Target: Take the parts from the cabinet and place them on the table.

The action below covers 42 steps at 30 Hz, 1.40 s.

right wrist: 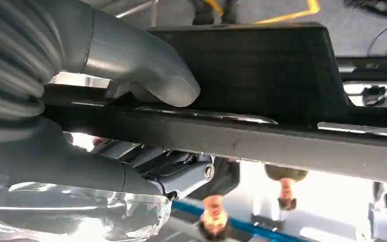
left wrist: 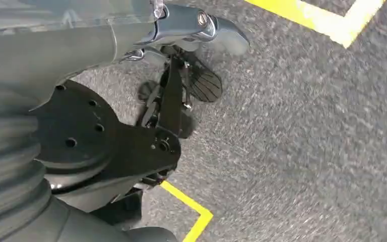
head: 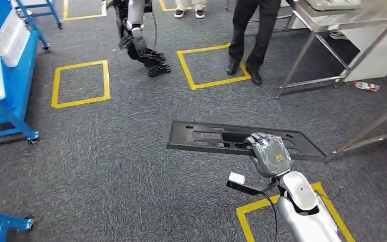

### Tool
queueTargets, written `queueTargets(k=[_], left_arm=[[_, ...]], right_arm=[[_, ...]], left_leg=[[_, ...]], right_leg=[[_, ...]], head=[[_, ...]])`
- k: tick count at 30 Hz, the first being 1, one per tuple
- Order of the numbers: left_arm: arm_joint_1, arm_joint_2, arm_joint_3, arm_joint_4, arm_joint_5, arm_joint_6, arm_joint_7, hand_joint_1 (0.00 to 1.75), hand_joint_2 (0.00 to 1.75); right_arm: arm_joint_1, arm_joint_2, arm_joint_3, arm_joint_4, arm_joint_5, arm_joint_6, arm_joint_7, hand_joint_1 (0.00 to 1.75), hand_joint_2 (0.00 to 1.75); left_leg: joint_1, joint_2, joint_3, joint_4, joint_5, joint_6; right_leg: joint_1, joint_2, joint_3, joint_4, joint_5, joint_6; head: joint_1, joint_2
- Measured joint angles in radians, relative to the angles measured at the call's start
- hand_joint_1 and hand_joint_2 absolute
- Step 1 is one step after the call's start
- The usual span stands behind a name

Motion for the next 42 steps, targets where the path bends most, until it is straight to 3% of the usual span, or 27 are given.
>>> queueTargets(k=[1, 2, 3, 4, 6, 7, 8, 12, 14, 15, 17, 18, 19, 21, 22, 23, 27, 29, 30, 32, 33, 34, 35, 37, 38, 39, 42], left_arm=[[0.0, 0.0, 0.002, 0.0, 0.002, -0.003, -0.002, 0.0, 1.75], [-0.001, 0.0, 0.003, 0.0, 0.003, -0.005, -0.002, 0.0, 1.75], [-0.004, 0.0, 0.005, 0.0, 0.005, -0.006, -0.003, 0.0, 1.75], [-0.007, 0.0, 0.005, 0.0, 0.007, -0.007, -0.003, 0.0, 1.75], [-0.012, -0.002, 0.005, 0.0, 0.009, -0.006, -0.003, 0.0, 1.75], [-0.016, -0.003, 0.006, 0.0, 0.01, -0.006, -0.003, 0.0, 1.75], [-0.019, -0.005, 0.006, 0.0, 0.01, -0.005, -0.002, 0.0, 1.75], [-0.028, -0.005, 0.007, 0.0, 0.011, -0.001, 0.002, 0.0, 1.75], [-0.031, -0.006, 0.008, 0.0, 0.01, -0.003, 0.004, 0.0, 1.75], [-0.03, -0.006, 0.008, 0.0, 0.01, -0.004, 0.007, 0.0, 1.75], [-0.029, -0.006, 0.009, 0.0, 0.008, -0.004, 0.011, 0.0, 1.75], [-0.029, -0.006, 0.009, 0.0, 0.006, -0.003, 0.014, 0.0, 1.75], [-0.029, -0.006, 0.009, 0.0, 0.003, -0.002, 0.017, 0.0, 1.75], [-0.032, -0.006, 0.009, 0.0, -0.001, 0.003, 0.02, 0.0, 1.75], [-0.032, -0.006, 0.009, 0.0, -0.001, 0.007, 0.021, 0.0, 1.75], [-0.031, -0.006, 0.009, 0.0, -0.001, 0.008, 0.024, 0.0, 1.75], [-0.033, -0.006, 0.009, 0.0, 0.0, 0.011, 0.028, 0.0, 1.75], [-0.037, -0.006, 0.009, 0.0, -0.001, 0.009, 0.026, 0.0, 1.75], [-0.036, -0.006, 0.009, 0.0, -0.001, 0.009, 0.025, 0.0, 1.75], [-0.035, -0.006, 0.009, 0.0, -0.001, 0.01, 0.025, 0.0, 1.75], [-0.034, -0.006, 0.009, 0.0, -0.001, 0.01, 0.023, 0.0, 1.75], [-0.035, -0.006, 0.009, 0.0, -0.002, 0.009, 0.019, 0.0, 1.75], [-0.037, -0.006, 0.009, 0.0, -0.002, 0.008, 0.014, 0.0, 1.75], [-0.04, -0.007, 0.009, 0.0, -0.002, 0.008, 0.01, 0.0, 1.75], [-0.041, -0.009, 0.009, 0.0, -0.002, 0.008, 0.01, 0.0, 1.75], [-0.042, -0.01, 0.009, 0.0, -0.002, 0.008, 0.009, 0.0, 1.75], [-0.044, -0.01, 0.009, 0.0, -0.002, 0.008, 0.009, 0.0, 1.75]], right_arm=[[-0.006, 0.0, 0.0, 0.0, 0.001, 0.0, 0.0, 1.75, 1.75], [-0.009, 0.0, 0.0, 0.0, 0.001, 0.0, 0.0, 1.75, 1.75], [-0.013, 0.0, 0.0, 0.0, 0.002, 0.0, 0.0, 1.75, 1.75], [-0.018, 0.0, 0.0, 0.0, 0.003, 0.0, 0.0, 1.75, 1.75], [-0.027, -0.001, 0.0, 0.0, 0.003, 0.0, 0.0, 1.75, 1.75], [-0.035, -0.001, 0.0, 0.0, 0.003, 0.0, -0.001, 1.75, 1.75], [-0.047, -0.002, 0.0, 0.0, 0.003, 0.001, -0.001, 1.75, 1.75], [-0.071, -0.017, -0.003, 0.0, 0.005, 0.003, -0.001, 1.75, 1.75], [-0.087, -0.02, -0.003, 0.0, 0.014, 0.012, 0.007, 1.75, 1.75], [-0.101, -0.022, -0.003, 0.0, 0.02, 0.019, 0.011, 1.75, 1.75], [-0.123, -0.022, 0.002, 0.003, 0.036, 0.037, 0.022, 1.75, 1.75], [-0.132, -0.024, 0.002, 0.006, 0.04, 0.046, 0.029, 1.75, 1.75], [-0.142, -0.027, 0.004, 0.011, 0.041, 0.055, 0.032, 1.75, 1.75], [-0.166, -0.039, 0.011, 0.019, 0.042, 0.067, 0.037, 1.75, 1.75], [-0.178, -0.046, 0.013, 0.024, 0.04, 0.071, 0.037, 1.75, 1.75], [-0.191, -0.05, 0.014, 0.029, 0.037, 0.073, 0.036, 1.75, 1.75], [-0.239, -0.082, 0.027, 0.064, 0.017, 0.087, 0.025, 1.75, 1.75], [-0.261, -0.097, 0.033, 0.079, 0.013, 0.09, 0.02, 1.75, 1.75], [-0.275, -0.098, 0.036, 0.085, 0.012, 0.091, 0.02, 1.75, 1.75], [-0.287, -0.098, 0.044, 0.098, 0.01, 0.091, 0.02, 1.75, 1.75], [-0.289, -0.1, 0.046, 0.106, 0.007, 0.093, 0.019, 1.75, 1.75], [-0.294, -0.101, 0.05, 0.114, 0.006, 0.096, 0.019, 1.75, 1.75], [-0.302, -0.104, 0.055, 0.122, 0.004, 0.1, 0.018, 1.75, 1.75], [-0.321, -0.108, 0.064, 0.134, 0.0, 0.102, 0.018, 1.75, 1.75], [-0.334, -0.109, 0.067, 0.138, -0.002, 0.102, 0.018, 1.75, 1.75], [-0.347, -0.109, 0.071, 0.142, -0.003, 0.102, 0.018, 1.75, 1.75], [-0.359, -0.113, 0.076, 0.155, -0.005, 0.103, 0.018, 1.75, 1.75]], left_leg=[[-0.002, 0.013, 0.0, 0.0, -0.001, 0.001], [-0.002, 0.025, 0.0, 0.0, -0.002, 0.003], [-0.004, 0.036, 0.001, 0.0, -0.003, 0.003], [-0.005, 0.046, 0.003, 0.0, -0.004, 0.002], [-0.006, 0.059, 0.006, 0.0, -0.007, 0.0], [-0.008, 0.064, 0.009, 0.0, -0.008, -0.002], [-0.017, 0.075, 0.008, 0.003, -0.012, -0.008], [-0.016, 0.116, 0.02, -0.003, -0.019, -0.027], [-0.009, 0.035, -0.007, 0.064, -0.065, -0.035], [-0.007, 0.013, -0.044, 0.143, -0.106, -0.036], [-0.005, 0.001, -0.121, 0.297, -0.163, -0.04], [-0.005, 0.001, -0.142, 0.329, -0.159, -0.04], [-0.004, 0.001, -0.136, 0.306, -0.13, -0.04], [-0.001, -0.009, -0.069, 0.138, -0.026, -0.038], [0.003, -0.034, -0.033, 0.051, 0.015, -0.038], [0.006, -0.081, -0.024, 0.031, -0.002, -0.039], [0.002, -0.053, -0.025, 0.016, 0.007, -0.015], [0.004, -0.036, -0.02, 0.002, 0.015, 0.0], [0.002, -0.025, -0.02, 0.001, 0.015, 0.001], [0.0, -0.005, -0.02, 0.001, 0.013, 0.005], [-0.001, 0.004, -0.019, 0.001, 0.011, 0.006], [-0.001, 0.012, -0.018, 0.002, 0.01, 0.006], [-0.002, 0.022, -0.015, 0.002, 0.008, 0.005], [-0.005, 0.038, -0.006, 0.001, 0.002, 0.002], [-0.007, 0.044, -0.004, 0.0, -0.001, -0.001], [-0.013, 0.052, -0.005, 0.002, -0.003, -0.006], [-0.011, 0.077, 0.006, -0.005, -0.008, -0.02]], right_leg=[[-0.001, -0.002, -0.029, 0.065, -0.018, 0.001], [-0.001, -0.003, -0.036, 0.078, -0.012, 0.001], [-0.001, -0.004, -0.016, 0.04, 0.017, -0.001], [0.0, -0.01, 0.025, -0.037, 0.056, -0.004], [0.002, -0.028, 0.092, -0.162, 0.107, -0.011], [0.01, -0.075, 0.133, -0.236, 0.127, -0.02], [0.025, -0.098, 0.139, -0.257, 0.113, -0.022], [0.021, -0.045, 0.136, -0.268, 0.123, -0.039], [0.011, -0.026, 0.145, -0.277, 0.129, -0.048], [0.011, -0.013, 0.143, -0.276, 0.129, -0.05], [0.012, 0.012, 0.143, -0.274, 0.129, -0.052], [0.012, 0.026, 0.143, -0.272, 0.129, -0.052], [0.011, 0.039, 0.144, -0.27, 0.127, -0.051], [0.009, 0.064, 0.146, -0.262, 0.122, -0.044], [0.008, 0.073, 0.146, -0.257, 0.117, -0.04], [0.011, 0.081, 0.138, -0.252, 0.116, -0.034], [0.003, 0.115, 0.123, -0.254, 0.126, -0.009], [0.006, 0.03, 0.104, -0.214, 0.094, -0.002], [0.006, 0.009, 0.069, -0.143, 0.057, 0.003], [0.003, 0.0, -0.009, 0.017, -0.005, 0.009], [0.001, 0.0, -0.035, 0.063, -0.009, 0.01], [0.0, -0.001, -0.033, 0.052, 0.01, 0.011], [0.0, -0.005, -0.006, -0.009, 0.049, 0.009], [0.004, -0.032, 0.092, -0.2, 0.138, -0.003], [0.013, -0.075, 0.12, -0.258, 0.136, -0.011], [0.023, -0.074, 0.119, -0.265, 0.138, -0.018], [0.025, -0.042, 0.119, -0.266, 0.138, -0.028]], head=[[0.0, 0.0], [0.0, 0.0], [0.0, 0.0], [0.0, 0.0], [0.0, 0.0], [0.0, 0.0], [0.0, 0.0], [-0.001, 0.0], [-0.006, 0.0], [-0.008, 0.0], [-0.009, 0.0], [-0.009, 0.0], [-0.01, 0.0], [-0.009, 0.0], [-0.01, 0.0], [-0.008, 0.0], [-0.009, 0.0], [0.0, 0.0], [0.0, 0.0], [0.0, 0.0], [0.0, 0.0], [0.0, 0.0], [0.0, 0.0], [0.0, 0.0], [0.0, 0.0], [-0.002, 0.0], [0.0, 0.0]])
